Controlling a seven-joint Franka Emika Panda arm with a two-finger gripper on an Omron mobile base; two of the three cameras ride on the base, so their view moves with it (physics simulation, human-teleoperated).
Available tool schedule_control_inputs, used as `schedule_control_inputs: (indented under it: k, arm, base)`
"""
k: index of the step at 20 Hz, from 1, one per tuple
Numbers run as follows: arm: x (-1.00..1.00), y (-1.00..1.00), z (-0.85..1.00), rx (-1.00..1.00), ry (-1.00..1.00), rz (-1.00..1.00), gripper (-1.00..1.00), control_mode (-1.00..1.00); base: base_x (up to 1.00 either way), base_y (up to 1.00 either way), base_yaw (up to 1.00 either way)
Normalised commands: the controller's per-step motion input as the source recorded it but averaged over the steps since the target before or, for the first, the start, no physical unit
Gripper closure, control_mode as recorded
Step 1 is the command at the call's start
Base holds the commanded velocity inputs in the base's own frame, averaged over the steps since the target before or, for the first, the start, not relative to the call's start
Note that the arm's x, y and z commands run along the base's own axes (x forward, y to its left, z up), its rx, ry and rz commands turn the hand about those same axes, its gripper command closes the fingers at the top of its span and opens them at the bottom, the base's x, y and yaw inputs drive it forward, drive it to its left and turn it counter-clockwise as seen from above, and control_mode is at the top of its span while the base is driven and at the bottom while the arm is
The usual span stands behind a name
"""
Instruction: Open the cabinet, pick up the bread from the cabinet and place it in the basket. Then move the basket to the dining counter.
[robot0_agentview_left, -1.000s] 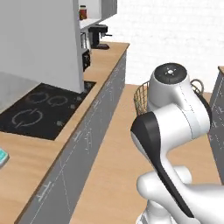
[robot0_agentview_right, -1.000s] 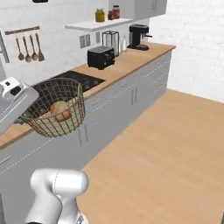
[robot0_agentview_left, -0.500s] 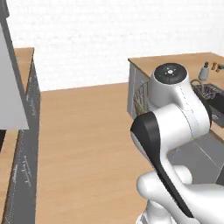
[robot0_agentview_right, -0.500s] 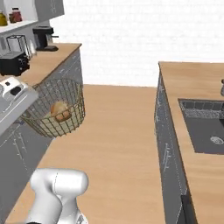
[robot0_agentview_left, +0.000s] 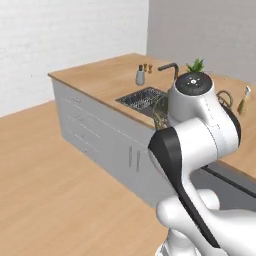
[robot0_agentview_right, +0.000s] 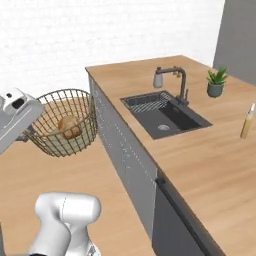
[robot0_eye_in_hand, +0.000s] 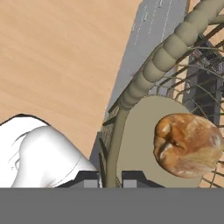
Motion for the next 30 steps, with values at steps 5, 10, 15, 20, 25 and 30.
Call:
schedule_control_inputs:
  k: [5,10,15,20,25,30]
  arm:
    - [0.00,0.00,0.00,0.00,0.00,0.00,1.00,1.00]
    - [0.00,0.00,0.00,0.00,0.00,0.00,1.00,1.00]
    - [0.00,0.00,0.00,0.00,0.00,0.00,1.00,1.00]
    - [0.00,0.00,0.00,0.00,0.00,0.00,1.00,1.00]
    - [0.00,0.00,0.00,0.00,0.00,0.00,1.00,1.00]
    - [0.00,0.00,0.00,0.00,0.00,0.00,1.00,1.00]
  base:
    - [-0.81,-0.43,-0.49]
    - [-0.49,-0.43,-0.39]
    - [-0.14,-0.35,-0.35]
    - [-0.01,-0.56,-0.26]
    - [0.00,-0.93,0.05]
    - [0.00,-0.87,0.21]
